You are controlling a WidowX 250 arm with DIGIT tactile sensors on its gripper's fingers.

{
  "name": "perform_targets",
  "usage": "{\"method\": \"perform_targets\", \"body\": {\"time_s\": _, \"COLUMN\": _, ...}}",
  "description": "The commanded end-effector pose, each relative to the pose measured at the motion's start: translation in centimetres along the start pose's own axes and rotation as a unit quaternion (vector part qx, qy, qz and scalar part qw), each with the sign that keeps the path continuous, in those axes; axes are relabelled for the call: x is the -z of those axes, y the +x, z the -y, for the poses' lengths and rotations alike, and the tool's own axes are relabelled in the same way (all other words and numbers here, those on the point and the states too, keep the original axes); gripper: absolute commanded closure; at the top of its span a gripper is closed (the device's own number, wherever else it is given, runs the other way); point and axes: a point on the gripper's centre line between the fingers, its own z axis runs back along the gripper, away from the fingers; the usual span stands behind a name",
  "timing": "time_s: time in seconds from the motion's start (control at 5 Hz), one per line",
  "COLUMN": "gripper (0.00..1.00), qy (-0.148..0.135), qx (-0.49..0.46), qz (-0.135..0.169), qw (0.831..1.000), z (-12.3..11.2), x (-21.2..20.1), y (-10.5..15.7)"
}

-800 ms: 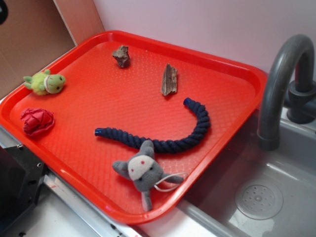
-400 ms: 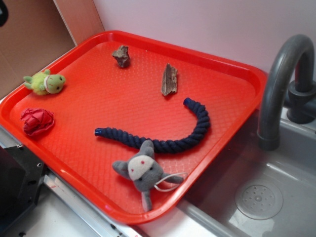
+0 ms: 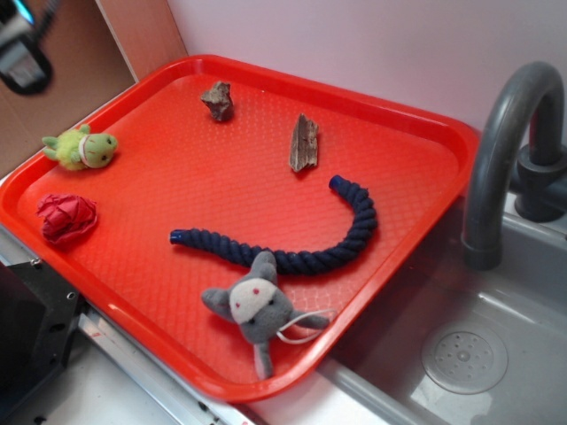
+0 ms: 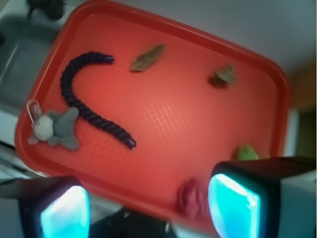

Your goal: Grab the blue rope.

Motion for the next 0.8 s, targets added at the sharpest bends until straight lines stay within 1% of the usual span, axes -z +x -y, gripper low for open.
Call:
{"method": "perform_targets", "body": {"time_s": 0.0, "gripper": 0.00, "qy": -0.044, "qx": 0.244, "qz": 0.037, "qw": 0.968, "z": 3.9, "x": 4.6, "y": 3.9}}
{"method": "perform_targets", "body": {"time_s": 0.2, "gripper": 0.00, "qy": -0.051, "qx": 0.321, "qz": 0.008, "qw": 0.945, "z": 5.6, "x": 6.6, "y": 4.0}}
{"method": "perform_targets", "body": {"time_s": 0.4, "gripper": 0.00, "qy": -0.050, "qx": 0.344, "qz": -0.014, "qw": 0.938, "z": 6.6, "x": 9.1, "y": 4.2}}
{"method": "perform_targets", "body": {"time_s": 0.6, "gripper": 0.00, "qy": -0.047, "qx": 0.351, "qz": -0.027, "qw": 0.935, "z": 6.7, "x": 11.0, "y": 4.2}}
